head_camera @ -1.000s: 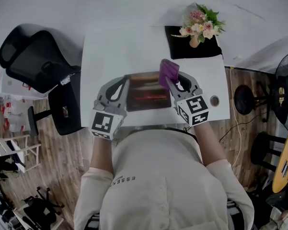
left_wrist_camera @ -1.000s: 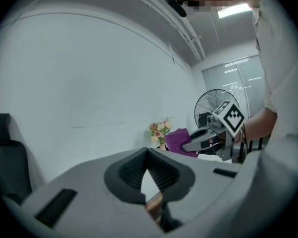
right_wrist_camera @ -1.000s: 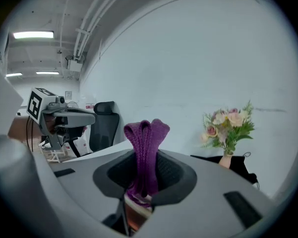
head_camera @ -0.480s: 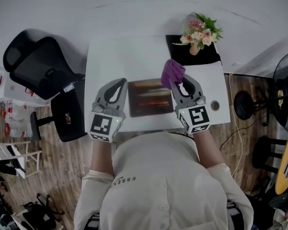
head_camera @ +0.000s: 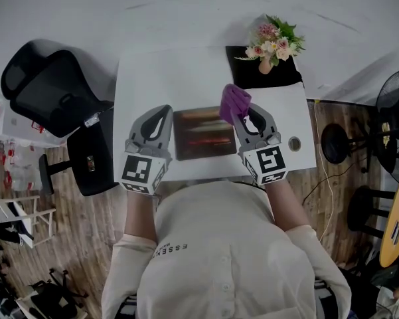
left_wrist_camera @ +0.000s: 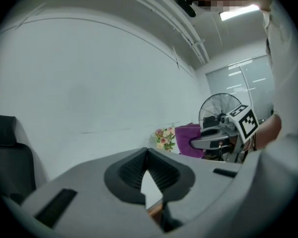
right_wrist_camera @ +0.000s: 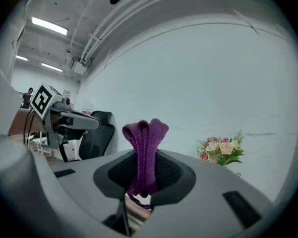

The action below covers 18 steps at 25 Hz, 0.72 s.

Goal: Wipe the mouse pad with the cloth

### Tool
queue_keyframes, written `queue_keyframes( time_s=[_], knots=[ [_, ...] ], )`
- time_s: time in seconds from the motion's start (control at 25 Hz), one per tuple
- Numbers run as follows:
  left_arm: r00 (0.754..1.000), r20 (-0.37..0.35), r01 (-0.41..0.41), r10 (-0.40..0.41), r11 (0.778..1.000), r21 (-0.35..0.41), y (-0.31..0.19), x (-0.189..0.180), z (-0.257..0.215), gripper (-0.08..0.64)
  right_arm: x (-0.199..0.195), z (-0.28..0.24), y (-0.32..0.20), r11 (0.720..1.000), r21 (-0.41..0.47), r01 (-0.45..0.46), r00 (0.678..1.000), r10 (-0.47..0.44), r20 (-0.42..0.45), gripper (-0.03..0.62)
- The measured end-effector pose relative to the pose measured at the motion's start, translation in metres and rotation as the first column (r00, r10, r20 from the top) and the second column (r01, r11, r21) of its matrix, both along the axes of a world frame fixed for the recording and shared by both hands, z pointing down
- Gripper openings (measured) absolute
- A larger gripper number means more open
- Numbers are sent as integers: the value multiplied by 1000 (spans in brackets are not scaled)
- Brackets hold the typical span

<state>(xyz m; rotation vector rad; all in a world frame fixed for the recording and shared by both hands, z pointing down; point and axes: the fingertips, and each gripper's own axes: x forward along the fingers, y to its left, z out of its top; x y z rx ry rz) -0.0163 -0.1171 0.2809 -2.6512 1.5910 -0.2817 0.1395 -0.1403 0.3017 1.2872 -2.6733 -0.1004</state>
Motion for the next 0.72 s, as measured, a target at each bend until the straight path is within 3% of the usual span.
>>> queue_keyframes(
  time_s=[0.72],
  knots=[
    [1000, 3, 6, -5, 1000, -8, -12, 7, 4, 3, 3, 2, -11, 1000, -19, -2, 1000, 2, -6, 92]
  ],
)
